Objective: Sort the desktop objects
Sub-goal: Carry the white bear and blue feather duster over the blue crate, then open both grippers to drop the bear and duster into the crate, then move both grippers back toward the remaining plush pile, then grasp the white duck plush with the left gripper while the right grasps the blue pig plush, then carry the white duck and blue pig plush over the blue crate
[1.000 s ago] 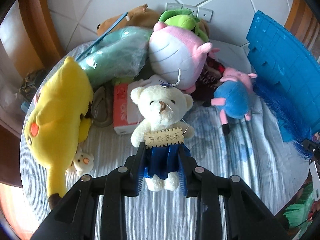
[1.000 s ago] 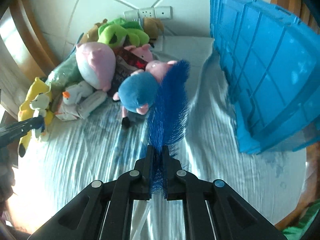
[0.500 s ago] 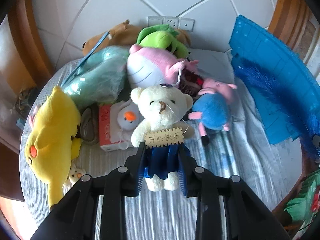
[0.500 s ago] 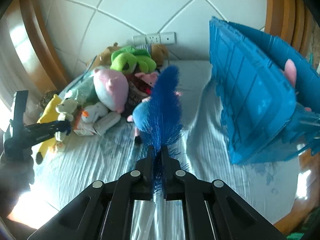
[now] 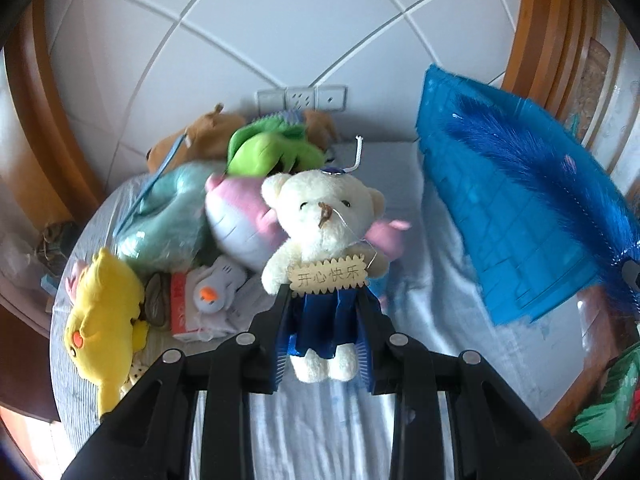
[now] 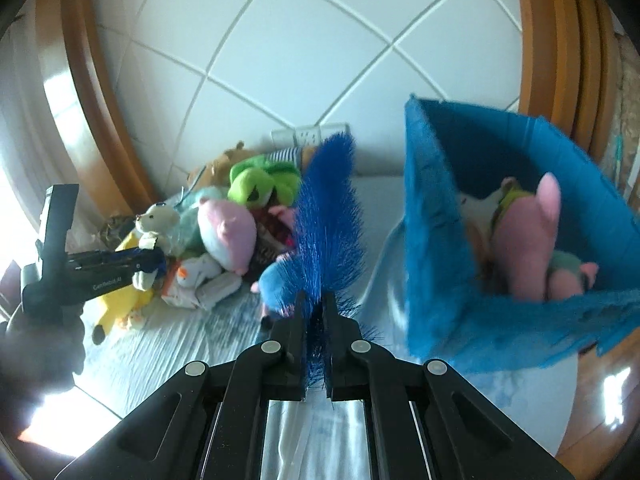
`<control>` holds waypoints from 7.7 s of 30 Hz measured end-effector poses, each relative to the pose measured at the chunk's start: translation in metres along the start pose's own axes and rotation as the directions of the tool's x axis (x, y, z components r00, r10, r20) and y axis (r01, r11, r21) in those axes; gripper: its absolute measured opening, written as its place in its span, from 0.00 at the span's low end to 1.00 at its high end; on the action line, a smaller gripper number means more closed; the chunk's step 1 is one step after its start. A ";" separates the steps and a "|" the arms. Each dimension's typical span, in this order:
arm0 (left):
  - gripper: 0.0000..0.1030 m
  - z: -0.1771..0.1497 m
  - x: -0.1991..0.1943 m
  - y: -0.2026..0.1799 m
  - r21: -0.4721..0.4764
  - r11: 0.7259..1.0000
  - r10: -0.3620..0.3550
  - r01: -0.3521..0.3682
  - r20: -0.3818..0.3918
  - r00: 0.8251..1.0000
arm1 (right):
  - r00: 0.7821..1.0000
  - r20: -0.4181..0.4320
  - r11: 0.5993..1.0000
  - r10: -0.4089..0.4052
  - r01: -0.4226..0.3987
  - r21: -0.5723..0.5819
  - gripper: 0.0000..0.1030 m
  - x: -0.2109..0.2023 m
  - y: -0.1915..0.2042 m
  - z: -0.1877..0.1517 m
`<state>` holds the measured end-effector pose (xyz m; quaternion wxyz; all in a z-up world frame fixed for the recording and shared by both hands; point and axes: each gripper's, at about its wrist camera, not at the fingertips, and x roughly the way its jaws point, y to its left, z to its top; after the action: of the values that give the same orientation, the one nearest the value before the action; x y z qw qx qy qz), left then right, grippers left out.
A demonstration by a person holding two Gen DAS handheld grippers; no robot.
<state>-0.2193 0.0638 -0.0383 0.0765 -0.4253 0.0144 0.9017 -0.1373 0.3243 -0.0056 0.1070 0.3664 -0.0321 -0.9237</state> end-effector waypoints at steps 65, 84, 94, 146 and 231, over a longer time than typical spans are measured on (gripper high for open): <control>0.92 0.165 0.034 -0.380 0.151 0.983 -0.118 0.100 0.114 0.986 | 0.963 0.082 0.963 -0.259 0.250 0.103 0.72 0.000 -0.309 0.116; 1.00 0.161 0.037 -0.388 0.169 0.978 -0.143 0.123 0.110 0.984 | 0.957 0.076 0.953 -0.280 0.267 0.140 0.97 0.001 -0.318 0.100; 1.00 0.154 0.030 -0.380 0.175 0.977 -0.147 0.125 0.114 0.983 | 0.961 0.078 0.959 -0.267 0.256 0.123 0.97 -0.003 -0.304 0.097; 1.00 -0.055 0.153 0.126 -0.107 0.988 0.086 -0.111 -0.210 0.974 | 0.980 -0.194 0.996 -0.038 0.022 -0.087 0.98 0.248 0.070 0.006; 0.40 0.014 0.026 0.019 -0.025 1.000 0.010 -0.010 0.019 1.000 | 0.990 -0.089 0.986 -0.107 0.095 -0.136 0.57 0.138 0.042 0.030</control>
<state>-0.2491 0.0493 -0.0502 0.0666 -0.4177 0.0044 0.9061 -0.2489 0.2524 -0.0704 0.0853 0.4036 0.0524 -0.9094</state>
